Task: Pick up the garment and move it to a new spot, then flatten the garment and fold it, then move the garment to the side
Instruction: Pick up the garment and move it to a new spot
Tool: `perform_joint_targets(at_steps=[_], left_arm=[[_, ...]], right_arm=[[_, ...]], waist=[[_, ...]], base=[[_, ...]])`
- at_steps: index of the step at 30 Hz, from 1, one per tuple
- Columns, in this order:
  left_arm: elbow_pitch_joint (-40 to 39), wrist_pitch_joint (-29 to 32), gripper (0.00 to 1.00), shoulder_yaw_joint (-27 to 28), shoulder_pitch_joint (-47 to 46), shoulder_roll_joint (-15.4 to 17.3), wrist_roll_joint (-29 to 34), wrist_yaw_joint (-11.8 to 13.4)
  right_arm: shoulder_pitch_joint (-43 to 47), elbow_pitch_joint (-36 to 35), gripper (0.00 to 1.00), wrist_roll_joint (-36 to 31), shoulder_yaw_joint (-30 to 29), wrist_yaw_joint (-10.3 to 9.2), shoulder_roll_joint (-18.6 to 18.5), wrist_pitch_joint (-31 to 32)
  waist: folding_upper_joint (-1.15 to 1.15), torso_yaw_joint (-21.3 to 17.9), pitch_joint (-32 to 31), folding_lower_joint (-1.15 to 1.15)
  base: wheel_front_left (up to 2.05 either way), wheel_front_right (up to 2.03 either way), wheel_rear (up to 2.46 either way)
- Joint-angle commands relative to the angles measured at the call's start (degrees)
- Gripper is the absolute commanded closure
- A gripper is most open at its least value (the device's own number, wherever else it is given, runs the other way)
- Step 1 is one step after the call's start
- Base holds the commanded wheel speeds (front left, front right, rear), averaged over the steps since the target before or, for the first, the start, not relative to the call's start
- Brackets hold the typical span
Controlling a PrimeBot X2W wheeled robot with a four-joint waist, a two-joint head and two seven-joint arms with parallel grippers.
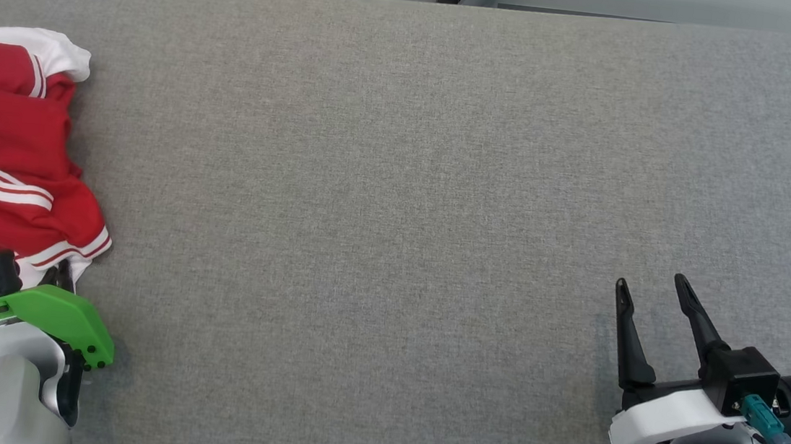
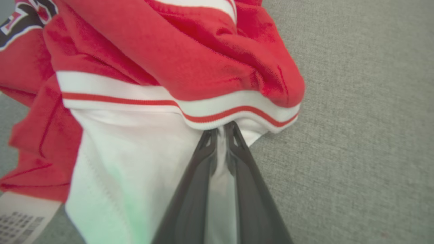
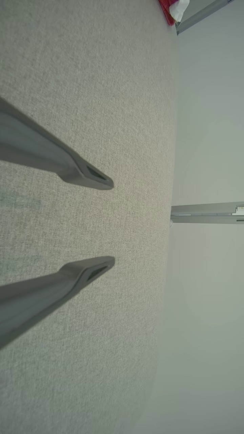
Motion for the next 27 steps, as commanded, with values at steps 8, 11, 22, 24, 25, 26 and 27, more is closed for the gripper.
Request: perform_joint_targets(at_steps=[8,11,22,24,25,26,27], left_arm=[[1.7,-7.5,1.00,-1.5,-2.9,0.0,0.0,-1.5],[-1.0,-9.2,1.00,-2.4,-3.1,-1.2,0.1,-2.0],[-22.7,-8.4,1.00,-11.9,-0.2,-6.6,1.3,-3.5],[-28.2,-6.8,1.00,-14.8,0.6,-7.3,1.1,-3.6],[-31.0,-5.8,1.00,-16.5,1.1,-7.6,1.1,-3.7],[-33.8,-4.8,1.00,-18.2,1.6,-7.9,0.7,-3.8],[-36.7,-3.8,1.00,-19.9,2.0,-8.1,0.3,-3.8]], right_arm=[[1.2,0.1,0.00,0.5,-0.8,-0.02,-0.2,-0.2],[2.1,0.4,0.00,0.8,-0.8,-0.02,-0.2,-0.2],[4.3,1.1,0.00,2.5,1.4,-0.02,-0.2,-0.2],[4.4,1.2,0.00,2.7,1.8,-0.02,-0.2,-0.2],[4.5,1.1,0.00,2.8,1.8,-0.02,-0.2,-0.2],[4.7,1.1,0.00,2.8,1.8,-0.02,-0.2,-0.2],[4.7,1.1,0.00,2.9,1.8,-0.02,-0.2,-0.2]], waist=[[0.00,0.1,-2.0,0.00],[0.00,0.8,-3.4,0.00],[0.00,1.2,-8.3,0.00],[0.00,0.7,-8.8,0.00],[0.00,0.4,-8.9,0.00],[0.00,0.0,-9.0,0.00],[0.00,-0.4,-9.0,0.00]], base=[[0.00,0.00,0.00],[0.00,0.00,0.00],[0.00,0.00,0.00],[0.00,0.00,0.00],[0.00,0.00,0.00],[0.00,0.00,0.00],[0.00,0.00,0.00]])
